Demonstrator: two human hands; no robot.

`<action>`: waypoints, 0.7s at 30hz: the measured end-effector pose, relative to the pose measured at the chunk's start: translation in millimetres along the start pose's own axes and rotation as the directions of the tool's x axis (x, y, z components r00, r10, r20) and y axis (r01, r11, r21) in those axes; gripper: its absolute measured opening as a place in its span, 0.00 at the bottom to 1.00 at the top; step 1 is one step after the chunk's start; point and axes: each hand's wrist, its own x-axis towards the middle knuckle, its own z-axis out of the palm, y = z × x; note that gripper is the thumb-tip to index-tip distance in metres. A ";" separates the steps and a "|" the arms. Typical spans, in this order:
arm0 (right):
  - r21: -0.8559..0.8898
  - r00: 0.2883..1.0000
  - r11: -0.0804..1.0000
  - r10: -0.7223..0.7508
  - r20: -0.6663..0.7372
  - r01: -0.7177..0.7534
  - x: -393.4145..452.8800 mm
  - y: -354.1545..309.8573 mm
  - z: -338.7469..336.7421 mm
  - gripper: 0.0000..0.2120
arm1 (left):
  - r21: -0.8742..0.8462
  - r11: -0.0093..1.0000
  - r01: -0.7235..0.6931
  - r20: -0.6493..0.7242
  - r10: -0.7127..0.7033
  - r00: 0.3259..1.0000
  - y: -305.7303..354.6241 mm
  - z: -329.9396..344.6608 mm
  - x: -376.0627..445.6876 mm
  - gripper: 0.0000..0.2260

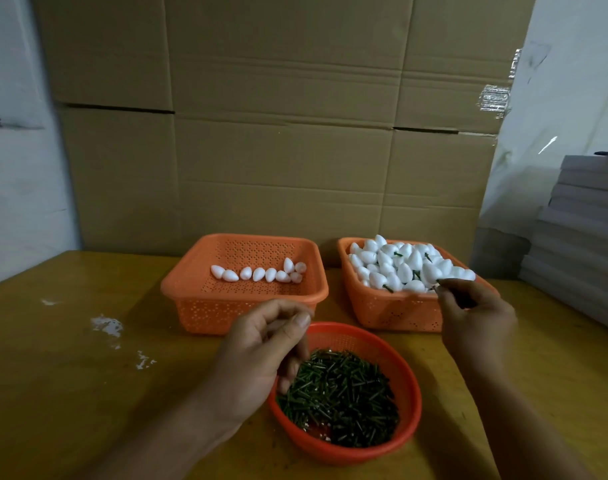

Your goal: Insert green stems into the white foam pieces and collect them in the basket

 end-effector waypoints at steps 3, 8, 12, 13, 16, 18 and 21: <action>-0.140 0.997 0.987 -0.080 -0.011 0.078 2.7 6.2 3.7 0.06 | -0.002 1.000 0.003 0.003 -0.003 1.000 0.5 -0.6 -0.5 0.12; -0.219 0.978 0.955 -0.206 0.003 0.202 3.3 14.8 9.3 0.08 | 0.007 1.000 0.005 0.003 -0.005 1.000 0.7 -1.4 0.3 0.11; -0.252 0.972 0.940 -0.232 0.023 0.230 4.5 22.1 10.4 0.09 | 0.035 0.999 0.015 -0.004 -0.015 1.000 -0.6 -0.6 0.3 0.08; -0.273 0.968 0.930 -0.246 0.038 0.247 4.6 23.5 10.9 0.10 | 0.042 0.999 0.017 -0.002 -0.017 1.000 -0.9 -0.3 -0.1 0.08; -0.386 0.955 0.874 -0.284 0.088 0.296 2.8 25.7 13.9 0.11 | 0.048 0.999 0.022 -0.001 -0.022 1.000 -0.3 0.5 -0.6 0.07; -0.438 0.958 0.852 -0.263 0.113 0.286 1.5 26.0 15.9 0.13 | 0.048 0.999 0.019 -0.010 -0.019 1.000 0.2 0.9 -0.5 0.05; -0.449 0.963 0.852 -0.225 0.147 0.267 0.6 27.4 17.6 0.15 | 0.053 0.998 0.017 -0.027 -0.016 1.000 0.3 1.0 -0.5 0.05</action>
